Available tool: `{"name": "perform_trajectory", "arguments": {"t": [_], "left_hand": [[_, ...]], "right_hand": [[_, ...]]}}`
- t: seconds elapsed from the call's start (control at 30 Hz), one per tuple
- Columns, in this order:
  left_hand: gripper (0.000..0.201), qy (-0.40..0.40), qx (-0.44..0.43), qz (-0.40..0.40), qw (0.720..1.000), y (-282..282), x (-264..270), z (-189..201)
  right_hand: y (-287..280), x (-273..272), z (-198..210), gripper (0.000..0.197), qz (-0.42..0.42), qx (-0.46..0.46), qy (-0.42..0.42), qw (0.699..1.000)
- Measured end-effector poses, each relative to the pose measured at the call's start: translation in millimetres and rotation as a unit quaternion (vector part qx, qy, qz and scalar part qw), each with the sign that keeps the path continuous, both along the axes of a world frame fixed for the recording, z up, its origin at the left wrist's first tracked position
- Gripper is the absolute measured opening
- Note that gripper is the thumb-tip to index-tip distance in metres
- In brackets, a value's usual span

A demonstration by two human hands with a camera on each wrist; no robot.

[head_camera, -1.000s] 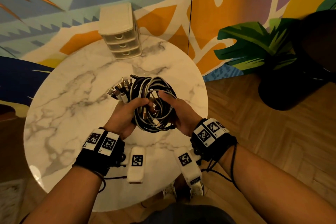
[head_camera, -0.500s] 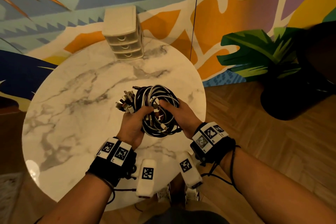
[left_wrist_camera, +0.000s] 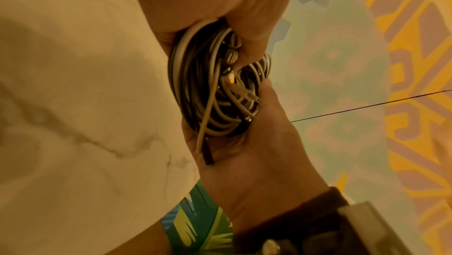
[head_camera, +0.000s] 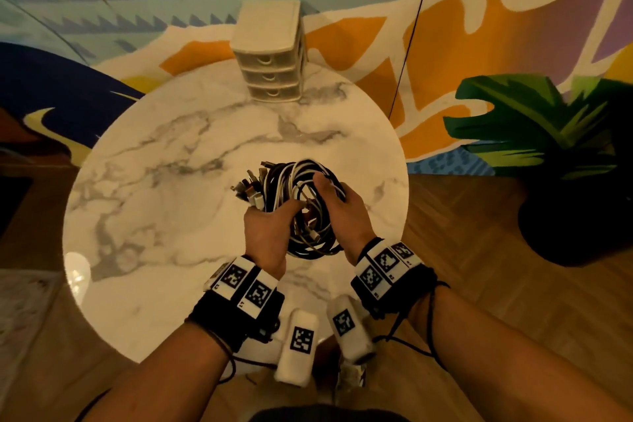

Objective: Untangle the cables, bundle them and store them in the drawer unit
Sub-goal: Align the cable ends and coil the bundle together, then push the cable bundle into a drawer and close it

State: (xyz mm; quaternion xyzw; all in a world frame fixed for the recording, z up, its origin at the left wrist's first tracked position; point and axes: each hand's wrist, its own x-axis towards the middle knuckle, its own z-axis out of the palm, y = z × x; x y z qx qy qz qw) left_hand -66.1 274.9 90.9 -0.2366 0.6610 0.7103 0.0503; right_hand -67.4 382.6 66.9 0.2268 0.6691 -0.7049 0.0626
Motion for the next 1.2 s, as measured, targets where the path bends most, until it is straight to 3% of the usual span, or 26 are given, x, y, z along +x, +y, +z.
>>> {"name": "perform_trajectory", "arguments": {"t": [0.17, 0.3, 0.43, 0.53, 0.63, 0.7, 0.8, 0.87, 1.03, 1.2], "left_hand": [[0.023, -0.015, -0.011, -0.013, 1.0, -18.6, -22.7, -5.4], [0.022, -0.039, -0.012, 0.027, 0.999, -36.2, -56.8, -9.4], [0.024, -0.069, 0.003, 0.063, 0.996, -68.8, -108.3, -12.8], [0.03, -0.039, 0.006, 0.082, 0.996, -92.3, -144.6, -12.5], [0.027, -0.007, 0.005, 0.114, 0.993, -115.2, -178.3, -6.6], [0.023, 0.009, 0.003, 0.122, 0.992, -131.5, -198.7, -0.2], [0.024, 0.043, 0.0, 0.121, 0.992, -156.8, -224.1, 8.4], [0.026, 0.063, -0.004, 0.123, 0.99, -171.6, -237.1, 10.5], [0.023, 0.075, -0.002, 0.132, 0.988, -195.4, -257.2, 4.4], [0.02, 0.081, 0.008, 0.129, 0.988, -202.1, -269.5, -0.9]], "right_hand": [[-18.9, -28.7, -7.4, 0.043, 0.036, 0.059, 0.014, 0.998], [-43.2, -64.8, -6.1, 0.04, 0.061, 0.097, 0.022, 0.993], [-68.0, -115.3, -8.7, 0.063, 0.136, 0.118, -0.01, 0.984], [-87.0, -158.6, -15.0, 0.082, 0.178, 0.071, -0.005, 0.982], [-98.9, -208.0, -24.5, 0.064, 0.161, 0.022, -0.031, 0.986], [-102.7, -238.2, -37.5, 0.051, 0.119, 0.054, -0.034, 0.991], [-102.9, -278.3, -72.5, 0.03, 0.195, 0.261, -0.044, 0.945], [-104.0, -296.8, -88.8, 0.041, 0.236, 0.339, -0.073, 0.908], [-105.5, -331.2, -110.9, 0.076, 0.239, 0.421, -0.108, 0.869], [-99.6, -334.7, -111.8, 0.078, 0.226, 0.47, -0.111, 0.846]]}}
